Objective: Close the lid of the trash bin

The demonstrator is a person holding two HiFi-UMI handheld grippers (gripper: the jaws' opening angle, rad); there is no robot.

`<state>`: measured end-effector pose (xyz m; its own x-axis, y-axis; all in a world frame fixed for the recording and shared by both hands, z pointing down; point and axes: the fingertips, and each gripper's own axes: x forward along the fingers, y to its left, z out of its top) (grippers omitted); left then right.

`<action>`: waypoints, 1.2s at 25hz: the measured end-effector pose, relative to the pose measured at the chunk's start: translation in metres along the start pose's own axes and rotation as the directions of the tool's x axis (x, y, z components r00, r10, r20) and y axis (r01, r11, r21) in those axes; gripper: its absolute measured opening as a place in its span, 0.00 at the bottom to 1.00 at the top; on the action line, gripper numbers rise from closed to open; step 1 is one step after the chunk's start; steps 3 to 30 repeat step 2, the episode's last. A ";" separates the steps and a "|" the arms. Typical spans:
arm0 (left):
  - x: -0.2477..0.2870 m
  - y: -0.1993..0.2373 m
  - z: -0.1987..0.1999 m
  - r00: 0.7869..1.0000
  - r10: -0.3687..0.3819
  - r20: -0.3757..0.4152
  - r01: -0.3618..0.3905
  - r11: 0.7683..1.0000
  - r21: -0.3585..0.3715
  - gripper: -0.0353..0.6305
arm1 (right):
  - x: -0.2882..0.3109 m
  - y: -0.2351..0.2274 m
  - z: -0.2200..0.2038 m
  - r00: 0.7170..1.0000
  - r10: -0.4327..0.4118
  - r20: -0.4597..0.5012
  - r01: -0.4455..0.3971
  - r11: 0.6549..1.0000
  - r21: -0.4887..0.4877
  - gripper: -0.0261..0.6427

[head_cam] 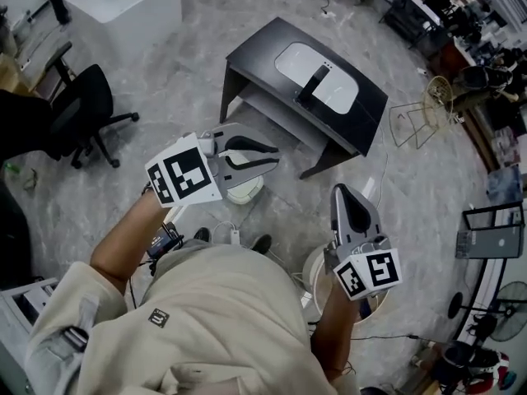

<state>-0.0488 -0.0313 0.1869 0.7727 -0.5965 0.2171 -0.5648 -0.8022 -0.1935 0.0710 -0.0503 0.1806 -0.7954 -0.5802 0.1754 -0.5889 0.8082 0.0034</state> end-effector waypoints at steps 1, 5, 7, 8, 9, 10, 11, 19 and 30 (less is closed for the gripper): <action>0.001 -0.002 0.001 1.000 0.000 -0.002 0.000 1.000 0.000 0.15 | -0.004 -0.001 0.000 1.000 -0.003 0.001 0.003 1.000 0.002 0.07; 0.002 -0.005 0.002 1.000 -0.001 -0.004 0.001 1.000 -0.001 0.15 | -0.007 -0.002 0.000 1.000 -0.005 0.001 0.005 1.000 0.003 0.07; 0.002 -0.005 0.002 1.000 -0.001 -0.004 0.001 1.000 -0.001 0.15 | -0.007 -0.002 0.000 1.000 -0.005 0.001 0.005 1.000 0.003 0.07; 0.002 -0.005 0.002 1.000 -0.001 -0.004 0.001 1.000 -0.001 0.15 | -0.007 -0.002 0.000 1.000 -0.005 0.001 0.005 1.000 0.003 0.07; 0.002 -0.005 0.002 1.000 -0.001 -0.004 0.001 1.000 -0.001 0.15 | -0.007 -0.002 0.000 1.000 -0.005 0.001 0.005 1.000 0.003 0.07; 0.002 -0.005 0.002 1.000 -0.001 -0.004 0.001 1.000 -0.001 0.15 | -0.007 -0.002 0.000 1.000 -0.005 0.001 0.005 1.000 0.003 0.07; 0.002 -0.005 0.002 1.000 -0.001 -0.004 0.001 1.000 -0.001 0.15 | -0.007 -0.002 0.000 1.000 -0.005 0.001 0.005 1.000 0.003 0.07; 0.002 -0.005 0.002 1.000 -0.001 -0.004 0.001 1.000 -0.001 0.15 | -0.007 -0.002 0.000 1.000 -0.005 0.001 0.005 1.000 0.003 0.07; 0.002 -0.005 0.002 1.000 -0.001 -0.004 0.001 1.000 -0.001 0.15 | -0.007 -0.002 0.000 1.000 -0.005 0.001 0.005 1.000 0.003 0.07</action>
